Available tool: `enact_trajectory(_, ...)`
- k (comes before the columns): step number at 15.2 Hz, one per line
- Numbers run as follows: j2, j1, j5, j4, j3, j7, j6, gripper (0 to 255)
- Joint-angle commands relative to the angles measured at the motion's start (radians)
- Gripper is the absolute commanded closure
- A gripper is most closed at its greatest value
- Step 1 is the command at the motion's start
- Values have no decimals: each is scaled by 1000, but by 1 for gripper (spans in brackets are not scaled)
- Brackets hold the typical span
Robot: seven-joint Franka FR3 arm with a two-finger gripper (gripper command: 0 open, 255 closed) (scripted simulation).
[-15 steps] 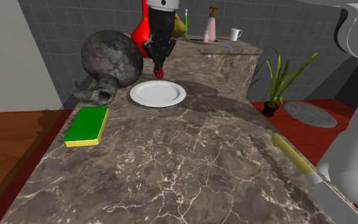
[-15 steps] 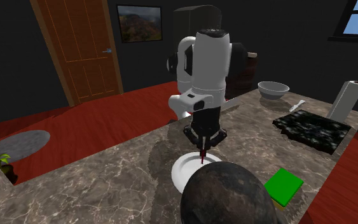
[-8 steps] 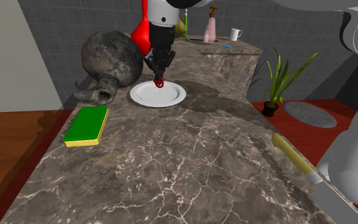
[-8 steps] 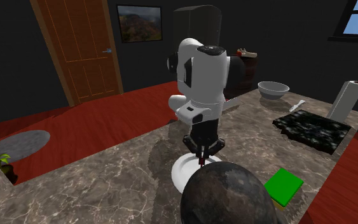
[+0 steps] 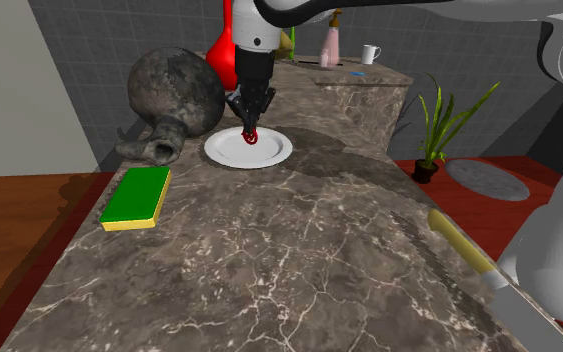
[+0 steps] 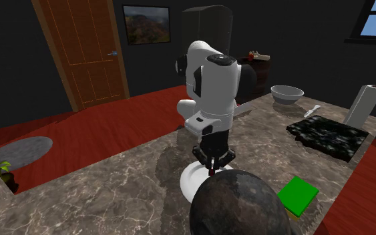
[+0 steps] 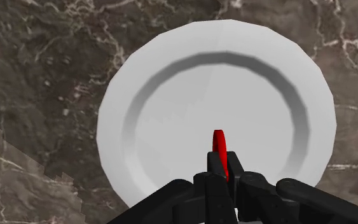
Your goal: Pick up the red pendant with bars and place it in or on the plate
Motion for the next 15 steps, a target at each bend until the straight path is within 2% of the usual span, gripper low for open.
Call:
enact_trajectory(1,0,0,0,0,0,0,0,255)
enact_trajectory(2,0,0,0,0,0,0,0,255)
enact_trajectory(3,0,0,0,0,0,0,0,0)
enact_trajectory(8,0,0,0,0,0,0,0,0)
enact_trajectory(12,15,6,-6,147,3,2,-133,0)
enact_trajectory(15,15,6,-6,147,3,2,-133,0)
